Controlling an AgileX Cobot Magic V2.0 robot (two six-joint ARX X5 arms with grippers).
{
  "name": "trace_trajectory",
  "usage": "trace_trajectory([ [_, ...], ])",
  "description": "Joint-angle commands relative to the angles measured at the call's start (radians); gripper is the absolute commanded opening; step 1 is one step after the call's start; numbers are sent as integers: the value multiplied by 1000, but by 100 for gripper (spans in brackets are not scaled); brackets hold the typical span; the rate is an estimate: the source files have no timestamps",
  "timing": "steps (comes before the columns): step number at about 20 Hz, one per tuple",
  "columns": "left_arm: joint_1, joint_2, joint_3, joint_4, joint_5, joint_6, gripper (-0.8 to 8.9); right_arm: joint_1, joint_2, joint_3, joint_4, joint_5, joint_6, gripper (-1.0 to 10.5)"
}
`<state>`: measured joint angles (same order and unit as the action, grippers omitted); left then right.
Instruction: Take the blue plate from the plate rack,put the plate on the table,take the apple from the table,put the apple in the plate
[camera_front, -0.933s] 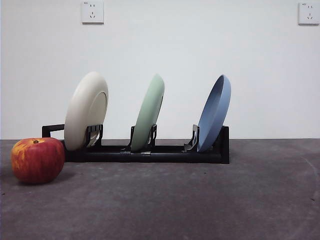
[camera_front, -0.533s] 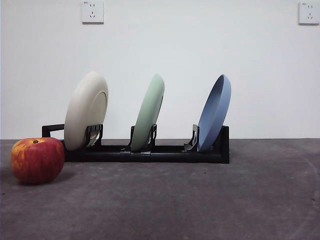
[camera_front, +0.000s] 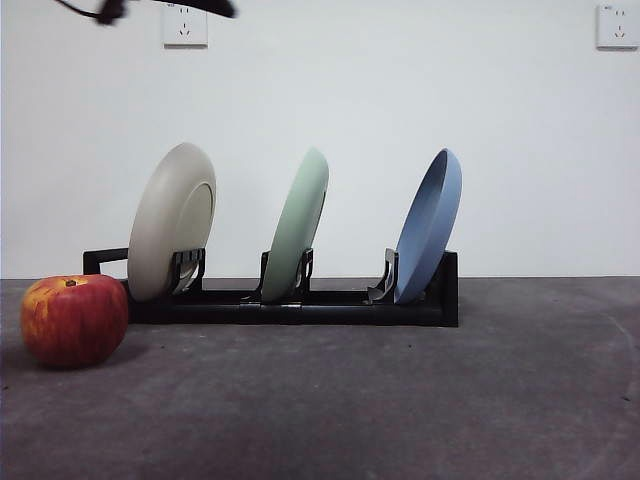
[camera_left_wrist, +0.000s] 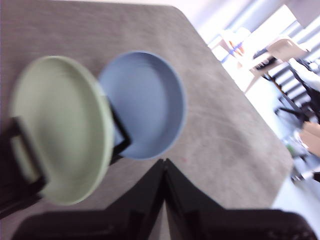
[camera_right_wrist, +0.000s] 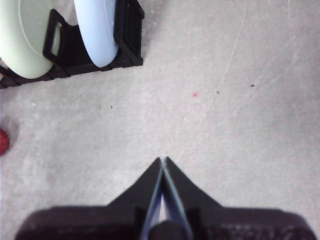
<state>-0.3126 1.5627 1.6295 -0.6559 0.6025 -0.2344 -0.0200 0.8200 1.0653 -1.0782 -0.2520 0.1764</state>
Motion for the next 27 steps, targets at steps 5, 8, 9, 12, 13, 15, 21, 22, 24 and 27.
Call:
trace_trajectory([
  [5,-168,271,322,-38,-1,-48,-6,-1,14,3,1,-2,3,0],
  [8,-224,409,479,-39,0,-84,-4,-1,28,3,2,-2,-4,0],
  [9,-237,441,511,-39,-1,-92,-4,-1,32,2,3,0,-14,0],
  [12,-272,517,554,-22,-33,-95,-4,-1,50,2,8,18,-31,0],
  [13,-279,532,554,-17,-56,-95,-4,-1,60,2,7,22,-31,0],
  [15,-291,561,554,-2,-85,-70,-4,-1,75,2,6,24,-34,0],
  [21,-329,587,554,18,-242,43,1,-1,83,2,-21,24,-43,0],
  [22,-336,587,554,18,-262,44,7,-1,83,2,-31,24,-47,0],
  [24,-347,591,554,21,-286,44,135,-1,83,2,-48,24,-47,0],
  [27,-363,612,554,19,-297,43,287,-1,83,2,-59,24,-47,0],
])
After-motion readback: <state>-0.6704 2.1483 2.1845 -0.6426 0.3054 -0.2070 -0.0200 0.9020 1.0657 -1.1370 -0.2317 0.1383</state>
